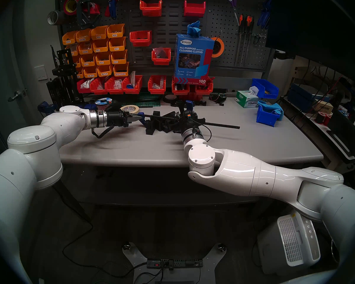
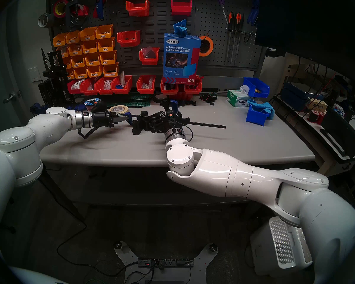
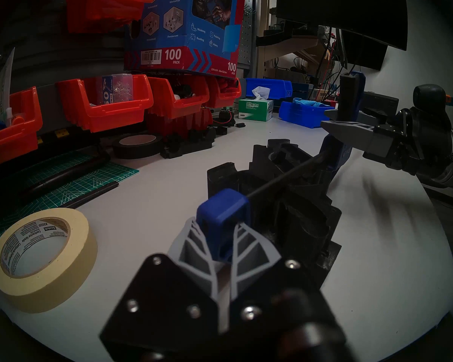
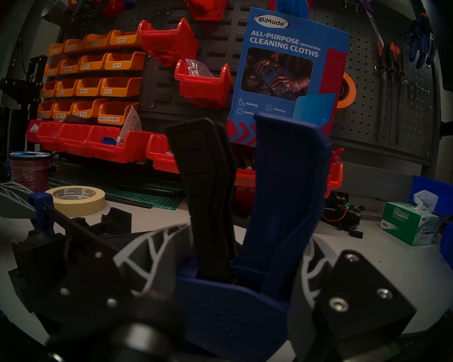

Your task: Clamp the two 3D printed pieces together with the clamp

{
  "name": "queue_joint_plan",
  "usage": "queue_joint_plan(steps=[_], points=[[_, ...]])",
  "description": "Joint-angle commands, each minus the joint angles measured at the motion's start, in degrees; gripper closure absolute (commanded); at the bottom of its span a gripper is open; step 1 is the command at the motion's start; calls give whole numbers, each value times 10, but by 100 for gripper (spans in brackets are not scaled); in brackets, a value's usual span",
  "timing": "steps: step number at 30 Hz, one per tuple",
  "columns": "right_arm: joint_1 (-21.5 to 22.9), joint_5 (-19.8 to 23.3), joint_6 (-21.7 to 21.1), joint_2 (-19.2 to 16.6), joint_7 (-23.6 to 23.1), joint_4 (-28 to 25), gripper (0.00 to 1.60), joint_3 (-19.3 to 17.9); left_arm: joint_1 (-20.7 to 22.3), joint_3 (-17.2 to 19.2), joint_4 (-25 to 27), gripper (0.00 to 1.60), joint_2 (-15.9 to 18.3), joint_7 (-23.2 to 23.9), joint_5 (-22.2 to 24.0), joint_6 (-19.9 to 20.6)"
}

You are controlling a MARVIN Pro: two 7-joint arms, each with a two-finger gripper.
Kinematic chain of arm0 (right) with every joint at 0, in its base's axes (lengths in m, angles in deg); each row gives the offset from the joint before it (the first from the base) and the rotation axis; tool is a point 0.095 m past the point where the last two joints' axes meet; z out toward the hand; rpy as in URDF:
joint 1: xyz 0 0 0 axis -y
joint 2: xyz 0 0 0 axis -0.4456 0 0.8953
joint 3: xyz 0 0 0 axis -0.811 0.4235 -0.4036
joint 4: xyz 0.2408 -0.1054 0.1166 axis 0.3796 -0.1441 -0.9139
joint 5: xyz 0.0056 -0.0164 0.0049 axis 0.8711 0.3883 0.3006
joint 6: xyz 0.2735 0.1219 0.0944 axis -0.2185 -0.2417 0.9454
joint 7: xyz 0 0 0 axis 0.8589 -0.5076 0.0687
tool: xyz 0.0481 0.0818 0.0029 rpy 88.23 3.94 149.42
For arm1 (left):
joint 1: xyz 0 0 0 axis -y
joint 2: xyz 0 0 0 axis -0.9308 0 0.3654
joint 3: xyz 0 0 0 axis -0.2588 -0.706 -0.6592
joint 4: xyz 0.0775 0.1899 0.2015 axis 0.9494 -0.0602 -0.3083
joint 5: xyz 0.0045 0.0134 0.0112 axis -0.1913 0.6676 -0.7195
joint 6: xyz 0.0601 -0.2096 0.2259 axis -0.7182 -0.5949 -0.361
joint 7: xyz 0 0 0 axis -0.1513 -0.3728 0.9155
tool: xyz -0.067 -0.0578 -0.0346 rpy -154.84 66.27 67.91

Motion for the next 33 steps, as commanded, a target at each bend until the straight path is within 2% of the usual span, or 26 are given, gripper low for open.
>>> queue_joint_plan(steps=[1,10,23,24,30,33], points=[[6,-3,4,48,-31,-28,115,14,11,3,51,160,-62,12,1,-4],[10,-2,11,43,-30,-31,122,20,18,3,63,160,-75,4,-9,-10],[14,-1,19,35,-26,-36,129,30,15,3,69,160,-77,-3,-16,-15],[14,-1,19,33,-26,-37,129,30,16,3,76,160,-69,-4,-17,-15],[18,0,22,33,-26,-37,136,34,15,3,76,160,-72,-5,-18,-17],[20,1,23,33,-26,-38,145,36,14,2,74,160,-73,-6,-18,-17]])
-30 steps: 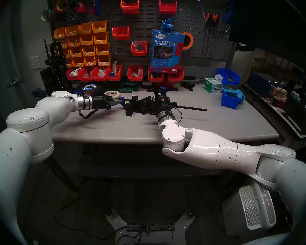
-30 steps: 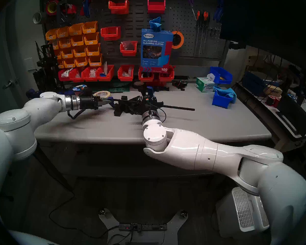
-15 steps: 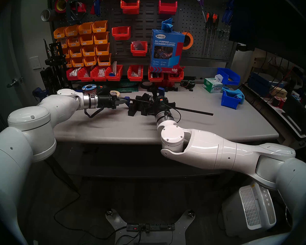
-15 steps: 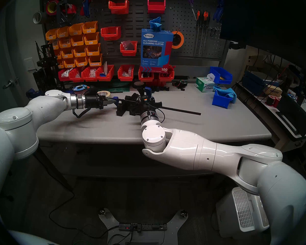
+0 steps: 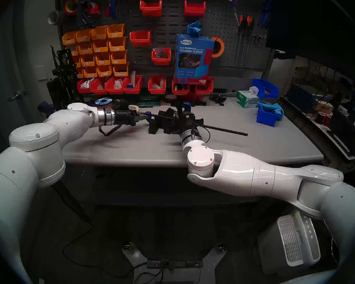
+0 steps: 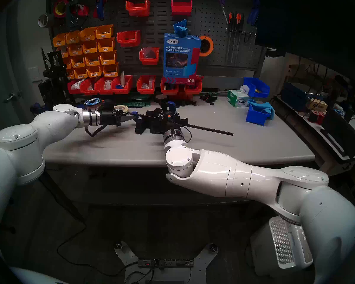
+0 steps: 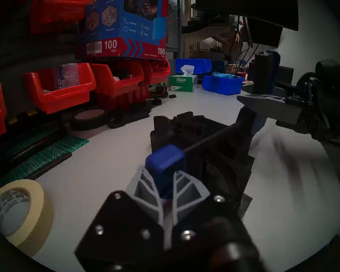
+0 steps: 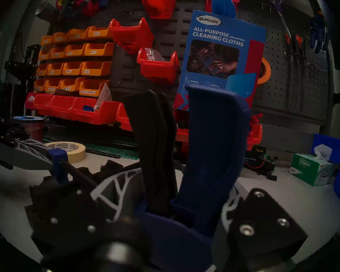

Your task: Clamp the two 3D printed pieces together with the clamp

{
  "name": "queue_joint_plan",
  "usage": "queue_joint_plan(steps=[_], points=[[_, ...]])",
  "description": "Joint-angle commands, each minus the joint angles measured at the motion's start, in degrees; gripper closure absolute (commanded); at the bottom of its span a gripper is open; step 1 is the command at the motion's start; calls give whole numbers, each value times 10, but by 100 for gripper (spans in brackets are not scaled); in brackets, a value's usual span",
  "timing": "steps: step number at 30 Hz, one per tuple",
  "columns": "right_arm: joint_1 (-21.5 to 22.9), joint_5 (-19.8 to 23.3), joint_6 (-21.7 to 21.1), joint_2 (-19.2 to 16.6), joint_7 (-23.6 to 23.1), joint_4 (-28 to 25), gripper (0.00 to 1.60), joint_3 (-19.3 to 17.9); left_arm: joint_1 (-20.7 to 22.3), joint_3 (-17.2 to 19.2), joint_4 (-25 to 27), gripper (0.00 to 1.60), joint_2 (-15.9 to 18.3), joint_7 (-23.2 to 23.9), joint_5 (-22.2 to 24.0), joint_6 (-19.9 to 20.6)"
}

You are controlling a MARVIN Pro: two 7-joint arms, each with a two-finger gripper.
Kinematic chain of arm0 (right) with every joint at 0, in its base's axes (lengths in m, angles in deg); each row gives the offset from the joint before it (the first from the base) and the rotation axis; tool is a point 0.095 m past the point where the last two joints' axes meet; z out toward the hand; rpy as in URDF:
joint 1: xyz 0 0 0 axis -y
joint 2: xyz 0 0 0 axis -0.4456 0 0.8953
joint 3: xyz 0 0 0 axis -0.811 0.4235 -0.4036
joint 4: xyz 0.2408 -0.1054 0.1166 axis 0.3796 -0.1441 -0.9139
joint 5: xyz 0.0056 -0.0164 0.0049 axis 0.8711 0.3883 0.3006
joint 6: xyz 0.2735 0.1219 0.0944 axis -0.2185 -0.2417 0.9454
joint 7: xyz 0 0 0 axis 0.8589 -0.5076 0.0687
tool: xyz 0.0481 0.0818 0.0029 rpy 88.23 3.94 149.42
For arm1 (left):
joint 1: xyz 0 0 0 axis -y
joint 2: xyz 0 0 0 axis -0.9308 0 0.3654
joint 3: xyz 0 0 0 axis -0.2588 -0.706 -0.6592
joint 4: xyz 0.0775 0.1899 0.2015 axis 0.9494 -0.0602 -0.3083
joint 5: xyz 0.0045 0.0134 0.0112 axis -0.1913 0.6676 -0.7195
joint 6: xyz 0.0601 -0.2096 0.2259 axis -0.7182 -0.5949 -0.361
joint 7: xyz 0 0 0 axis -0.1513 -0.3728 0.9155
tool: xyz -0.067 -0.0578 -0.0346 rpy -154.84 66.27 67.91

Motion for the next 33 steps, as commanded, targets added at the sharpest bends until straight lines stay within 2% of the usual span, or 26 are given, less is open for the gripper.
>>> queue_joint_plan(steps=[1,2,29,31,32,33], points=[[6,-4,4,31,-30,-34,145,11,6,2,45,160,-56,20,1,-2],[8,-4,4,35,-31,-33,160,11,5,2,41,160,-62,21,1,-3],[20,8,13,34,-28,-31,160,30,2,1,42,160,-60,18,-1,-5],[21,8,13,35,-28,-31,157,31,2,1,42,160,-60,18,-1,-5],[21,9,13,35,-28,-31,147,31,2,1,41,160,-60,18,-1,-5],[21,10,15,32,-26,-33,121,32,3,1,42,160,-57,18,-1,-5]])
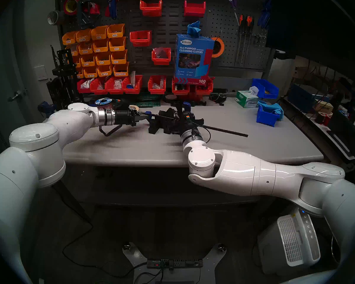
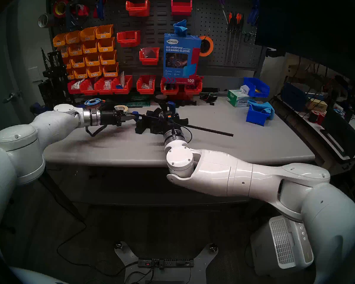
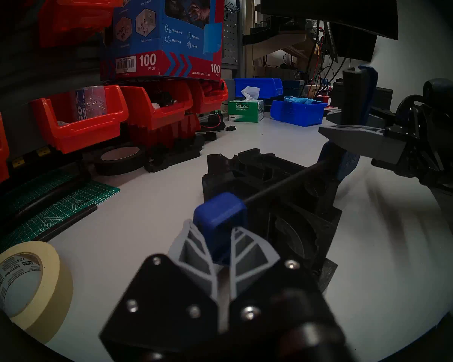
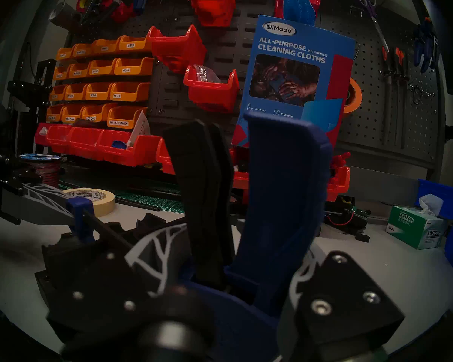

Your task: Clamp the two 3D printed pieces together with the clamp

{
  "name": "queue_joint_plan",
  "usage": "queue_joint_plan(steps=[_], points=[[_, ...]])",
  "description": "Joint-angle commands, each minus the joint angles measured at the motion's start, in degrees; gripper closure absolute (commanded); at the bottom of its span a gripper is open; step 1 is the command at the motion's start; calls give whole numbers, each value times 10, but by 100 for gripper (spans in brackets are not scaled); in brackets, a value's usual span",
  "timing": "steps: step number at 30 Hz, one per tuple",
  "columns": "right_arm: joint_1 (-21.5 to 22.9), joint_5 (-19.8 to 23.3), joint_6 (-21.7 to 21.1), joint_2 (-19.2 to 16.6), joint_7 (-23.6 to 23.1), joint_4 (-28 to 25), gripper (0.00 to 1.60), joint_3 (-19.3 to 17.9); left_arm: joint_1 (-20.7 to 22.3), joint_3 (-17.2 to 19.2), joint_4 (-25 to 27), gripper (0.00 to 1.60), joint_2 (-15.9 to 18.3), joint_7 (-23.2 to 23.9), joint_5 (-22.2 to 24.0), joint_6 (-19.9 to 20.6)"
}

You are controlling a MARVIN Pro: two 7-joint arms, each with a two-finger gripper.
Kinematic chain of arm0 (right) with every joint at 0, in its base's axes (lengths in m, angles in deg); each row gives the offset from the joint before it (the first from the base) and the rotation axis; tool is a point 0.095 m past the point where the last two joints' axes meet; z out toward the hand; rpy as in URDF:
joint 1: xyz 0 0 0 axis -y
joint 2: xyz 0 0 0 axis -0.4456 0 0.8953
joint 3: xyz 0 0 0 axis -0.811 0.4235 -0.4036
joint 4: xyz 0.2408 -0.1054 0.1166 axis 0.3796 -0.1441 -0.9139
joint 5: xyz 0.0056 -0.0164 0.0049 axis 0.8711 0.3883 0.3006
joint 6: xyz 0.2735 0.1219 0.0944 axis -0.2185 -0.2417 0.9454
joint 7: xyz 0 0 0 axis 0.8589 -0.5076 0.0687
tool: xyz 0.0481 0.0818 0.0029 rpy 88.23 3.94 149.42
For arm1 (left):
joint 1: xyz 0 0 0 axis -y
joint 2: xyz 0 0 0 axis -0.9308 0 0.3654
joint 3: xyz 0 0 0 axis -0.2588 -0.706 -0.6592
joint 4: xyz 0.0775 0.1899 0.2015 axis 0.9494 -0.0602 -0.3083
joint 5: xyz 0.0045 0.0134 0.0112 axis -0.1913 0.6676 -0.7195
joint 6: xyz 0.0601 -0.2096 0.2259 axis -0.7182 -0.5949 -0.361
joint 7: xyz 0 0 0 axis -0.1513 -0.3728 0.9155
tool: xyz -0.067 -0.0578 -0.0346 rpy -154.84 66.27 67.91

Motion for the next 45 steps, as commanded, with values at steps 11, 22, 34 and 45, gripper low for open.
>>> queue_joint_plan(steps=[11,22,34,45], points=[[11,3,5,39,-33,-33,0,17,2,1,42,160,-59,26,1,-1],[14,7,13,37,-32,-34,0,26,0,1,42,160,-58,25,0,-1],[26,15,17,35,-35,-35,0,34,0,1,42,160,-59,19,0,0],[57,5,22,20,-21,-55,0,17,-1,0,42,160,-61,11,-1,0]])
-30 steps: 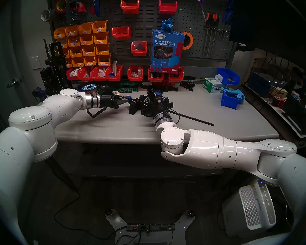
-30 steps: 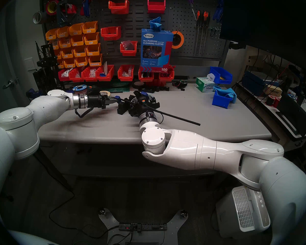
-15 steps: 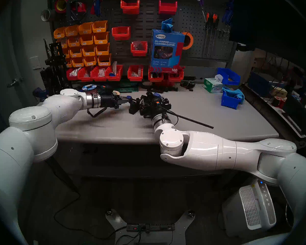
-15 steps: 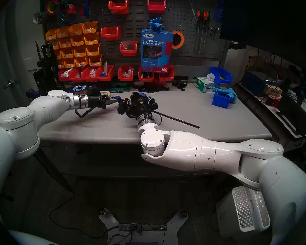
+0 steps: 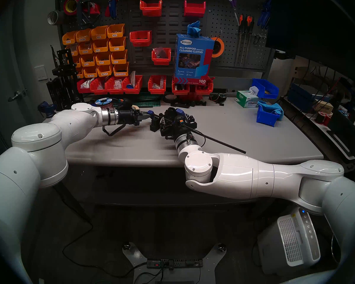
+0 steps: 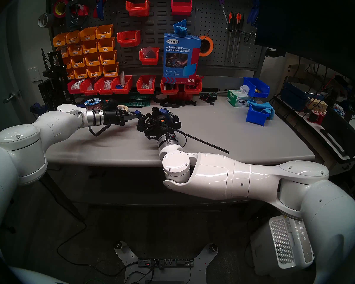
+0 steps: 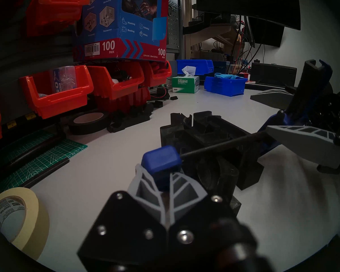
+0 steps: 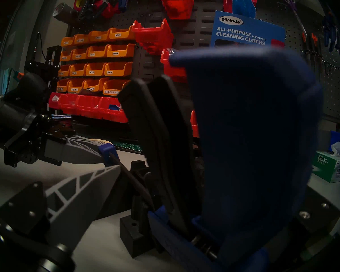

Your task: Clamp the two 3D printed pieces together with the clamp

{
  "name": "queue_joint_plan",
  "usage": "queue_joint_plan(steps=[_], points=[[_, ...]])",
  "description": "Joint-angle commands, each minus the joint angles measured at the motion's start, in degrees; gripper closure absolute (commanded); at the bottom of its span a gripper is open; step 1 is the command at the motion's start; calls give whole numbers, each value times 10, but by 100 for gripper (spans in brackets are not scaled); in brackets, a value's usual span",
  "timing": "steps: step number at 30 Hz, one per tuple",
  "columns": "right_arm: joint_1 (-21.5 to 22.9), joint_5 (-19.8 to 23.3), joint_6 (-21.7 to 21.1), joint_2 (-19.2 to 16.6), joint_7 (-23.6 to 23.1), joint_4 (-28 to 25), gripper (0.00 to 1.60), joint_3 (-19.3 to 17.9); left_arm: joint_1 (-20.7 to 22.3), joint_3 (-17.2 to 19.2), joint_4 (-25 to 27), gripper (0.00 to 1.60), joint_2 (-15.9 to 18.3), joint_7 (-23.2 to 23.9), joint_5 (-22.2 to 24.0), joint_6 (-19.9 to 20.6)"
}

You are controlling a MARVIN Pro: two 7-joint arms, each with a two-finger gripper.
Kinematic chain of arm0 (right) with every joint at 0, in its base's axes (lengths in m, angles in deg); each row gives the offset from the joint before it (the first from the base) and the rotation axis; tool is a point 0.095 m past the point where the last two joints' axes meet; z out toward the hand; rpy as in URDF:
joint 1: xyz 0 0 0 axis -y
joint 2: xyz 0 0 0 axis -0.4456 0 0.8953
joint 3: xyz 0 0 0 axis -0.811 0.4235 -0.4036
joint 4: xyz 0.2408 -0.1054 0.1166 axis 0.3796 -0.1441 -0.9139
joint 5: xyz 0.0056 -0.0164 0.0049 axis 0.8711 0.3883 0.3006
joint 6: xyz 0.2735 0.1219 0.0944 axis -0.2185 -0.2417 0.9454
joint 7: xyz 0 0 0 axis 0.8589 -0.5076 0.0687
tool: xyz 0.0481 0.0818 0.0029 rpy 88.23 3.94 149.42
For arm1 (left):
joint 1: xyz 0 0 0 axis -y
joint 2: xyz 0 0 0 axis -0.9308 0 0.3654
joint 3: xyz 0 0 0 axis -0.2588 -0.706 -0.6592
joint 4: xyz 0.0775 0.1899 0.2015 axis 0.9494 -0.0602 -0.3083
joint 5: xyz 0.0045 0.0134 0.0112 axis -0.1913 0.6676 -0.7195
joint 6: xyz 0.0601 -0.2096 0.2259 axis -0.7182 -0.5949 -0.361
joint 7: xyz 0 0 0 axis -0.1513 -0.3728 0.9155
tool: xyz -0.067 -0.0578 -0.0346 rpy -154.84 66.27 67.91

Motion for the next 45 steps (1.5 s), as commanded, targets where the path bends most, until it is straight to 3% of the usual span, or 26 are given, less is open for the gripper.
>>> queue_joint_plan(steps=[1,15,26,45], points=[[47,-18,4,14,-11,-32,0,-23,-1,-1,38,160,-50,30,-1,1],[96,-37,-3,-21,11,-88,0,-69,-1,-1,44,160,-51,29,-4,1],[93,-32,-40,-48,16,-145,0,-61,1,4,45,160,-50,78,-5,7],[86,8,-53,-71,37,-168,0,-76,0,13,1,160,-76,114,-3,12]])
